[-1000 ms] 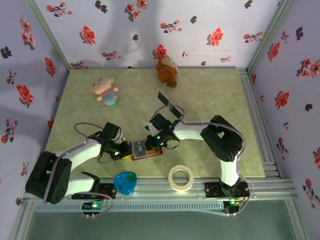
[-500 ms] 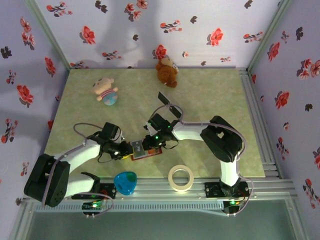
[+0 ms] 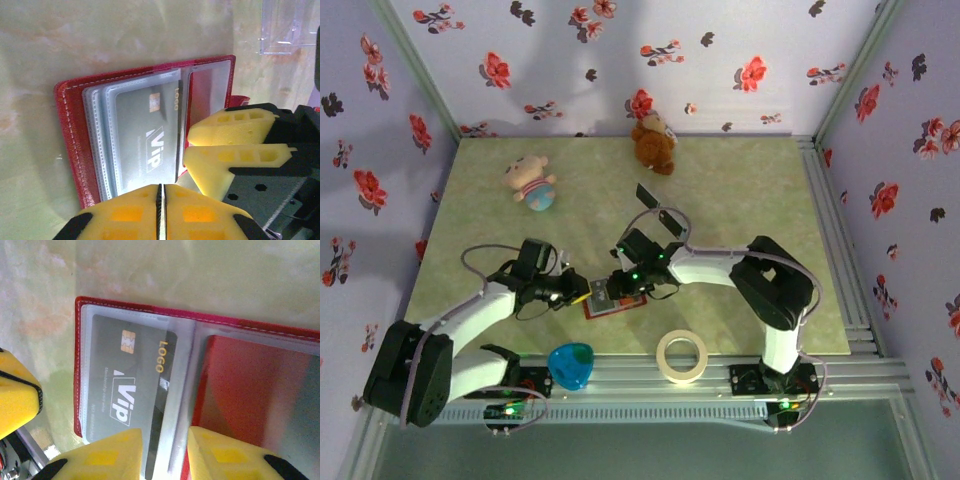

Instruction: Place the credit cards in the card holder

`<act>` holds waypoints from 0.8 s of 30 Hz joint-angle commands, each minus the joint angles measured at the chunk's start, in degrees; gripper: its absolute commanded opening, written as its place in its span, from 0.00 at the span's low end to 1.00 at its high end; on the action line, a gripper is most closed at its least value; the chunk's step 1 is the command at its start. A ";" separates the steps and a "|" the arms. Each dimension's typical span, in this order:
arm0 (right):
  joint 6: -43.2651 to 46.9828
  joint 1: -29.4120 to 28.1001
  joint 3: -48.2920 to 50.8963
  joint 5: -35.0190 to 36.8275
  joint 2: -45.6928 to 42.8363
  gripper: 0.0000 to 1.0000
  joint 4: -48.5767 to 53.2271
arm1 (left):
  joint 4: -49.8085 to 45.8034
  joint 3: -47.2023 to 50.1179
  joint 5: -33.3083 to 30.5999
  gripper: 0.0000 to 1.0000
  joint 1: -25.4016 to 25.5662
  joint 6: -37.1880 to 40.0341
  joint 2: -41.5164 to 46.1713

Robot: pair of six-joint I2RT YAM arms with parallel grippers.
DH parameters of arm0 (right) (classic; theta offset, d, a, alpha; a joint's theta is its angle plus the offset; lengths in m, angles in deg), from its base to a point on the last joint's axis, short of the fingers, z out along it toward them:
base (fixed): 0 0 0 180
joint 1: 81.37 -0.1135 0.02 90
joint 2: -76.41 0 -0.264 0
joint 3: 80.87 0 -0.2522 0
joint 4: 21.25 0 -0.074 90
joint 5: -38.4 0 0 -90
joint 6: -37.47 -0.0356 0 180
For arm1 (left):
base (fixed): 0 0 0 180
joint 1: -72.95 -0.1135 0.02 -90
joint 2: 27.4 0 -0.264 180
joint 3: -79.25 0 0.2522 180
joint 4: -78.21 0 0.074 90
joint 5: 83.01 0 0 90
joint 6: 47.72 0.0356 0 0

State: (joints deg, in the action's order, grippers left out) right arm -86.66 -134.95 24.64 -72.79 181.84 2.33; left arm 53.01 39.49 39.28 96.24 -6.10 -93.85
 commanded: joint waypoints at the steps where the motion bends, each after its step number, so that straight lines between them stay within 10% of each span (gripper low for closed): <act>1: -0.57 -0.20 -2.36 3.33 -3.38 0.32 4.08 | 2.06 0.65 1.72 0.14 -0.50 -1.52 0.49; 24: -1.48 -1.51 -3.47 0.88 7.93 0.10 -0.21 | 5.14 1.83 2.01 0.16 -1.00 -0.80 -6.44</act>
State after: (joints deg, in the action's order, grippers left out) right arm -87.67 -135.65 21.02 -72.20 186.80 2.16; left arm 57.40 40.54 40.27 95.74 -7.13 -99.67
